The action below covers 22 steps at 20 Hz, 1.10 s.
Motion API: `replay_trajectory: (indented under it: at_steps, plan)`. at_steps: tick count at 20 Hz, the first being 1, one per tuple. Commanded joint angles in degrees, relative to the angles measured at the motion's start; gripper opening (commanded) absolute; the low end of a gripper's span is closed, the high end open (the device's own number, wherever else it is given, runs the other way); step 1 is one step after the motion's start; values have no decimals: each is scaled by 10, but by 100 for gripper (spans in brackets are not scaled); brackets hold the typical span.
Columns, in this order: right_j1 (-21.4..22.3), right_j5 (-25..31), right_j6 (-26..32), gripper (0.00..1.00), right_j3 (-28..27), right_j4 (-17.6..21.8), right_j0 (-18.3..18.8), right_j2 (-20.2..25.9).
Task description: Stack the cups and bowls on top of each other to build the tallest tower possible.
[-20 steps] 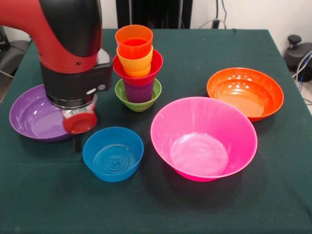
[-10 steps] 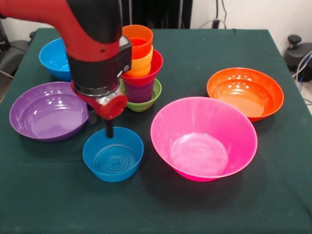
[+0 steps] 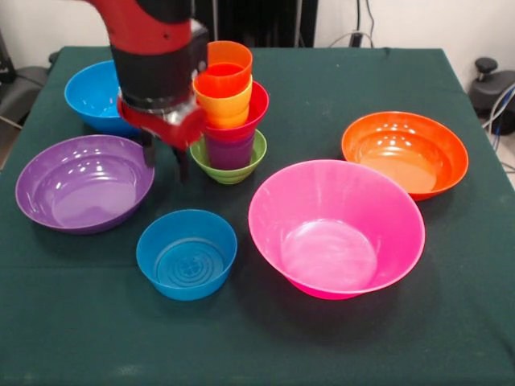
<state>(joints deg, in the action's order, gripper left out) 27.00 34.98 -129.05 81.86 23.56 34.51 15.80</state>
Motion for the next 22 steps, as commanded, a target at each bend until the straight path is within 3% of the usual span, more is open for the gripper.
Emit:
replay_trajectory:
  at_steps: [1, 7, 12, 18, 22]
  plan:
    - [39, -38, 179, 100, 126, 68, 31, 51]
    - [58, -21, 221, 100, 147, 96, 67, 84]
    - [51, -26, 234, 100, 149, 115, 72, 110]
    - [50, -42, 157, 100, 136, 124, 33, 86]
    - [45, -29, 152, 100, 126, 126, 25, 87]
